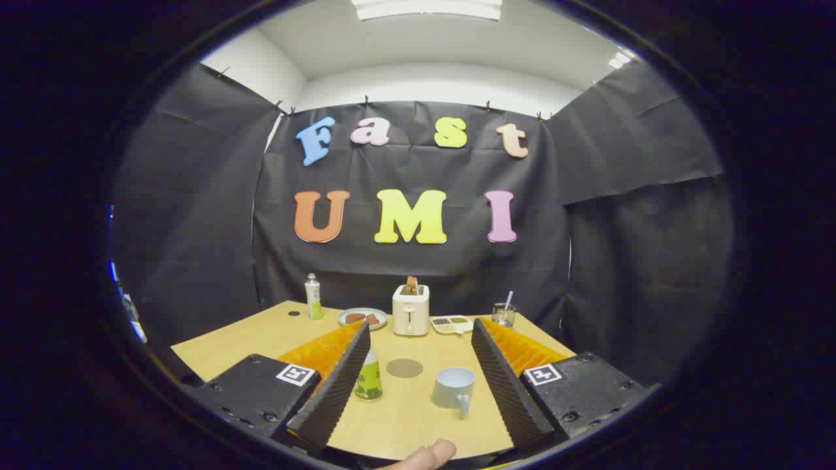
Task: Take the bottle from table, then pour the juice into the cup, finally place the bottle on the coaster
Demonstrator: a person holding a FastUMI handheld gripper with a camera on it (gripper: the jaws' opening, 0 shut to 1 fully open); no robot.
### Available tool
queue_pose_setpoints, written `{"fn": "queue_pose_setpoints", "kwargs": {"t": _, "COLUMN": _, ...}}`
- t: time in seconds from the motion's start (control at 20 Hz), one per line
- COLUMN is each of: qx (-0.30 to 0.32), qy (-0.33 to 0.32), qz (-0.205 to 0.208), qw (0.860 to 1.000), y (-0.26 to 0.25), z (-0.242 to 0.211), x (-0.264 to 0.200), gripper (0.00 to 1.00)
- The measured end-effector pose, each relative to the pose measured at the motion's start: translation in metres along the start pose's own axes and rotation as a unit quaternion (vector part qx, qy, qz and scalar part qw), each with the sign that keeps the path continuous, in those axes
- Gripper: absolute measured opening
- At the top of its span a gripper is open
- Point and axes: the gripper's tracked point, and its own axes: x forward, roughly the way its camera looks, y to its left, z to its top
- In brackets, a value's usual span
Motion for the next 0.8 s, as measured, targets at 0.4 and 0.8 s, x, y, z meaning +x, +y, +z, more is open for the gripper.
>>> {"fn": "queue_pose_setpoints", "kwargs": {"t": 0.4, "qx": -0.007, "qy": 0.004, "qz": 0.008, "qw": 1.0, "y": 0.009, "z": -0.01, "x": 0.002, "gripper": 1.0}}
{"fn": "queue_pose_setpoints", "kwargs": {"t": 0.8, "qx": -0.001, "qy": 0.005, "qz": 0.02, "qw": 1.0, "y": 0.02, "z": -0.026, "x": 0.014, "gripper": 1.0}}
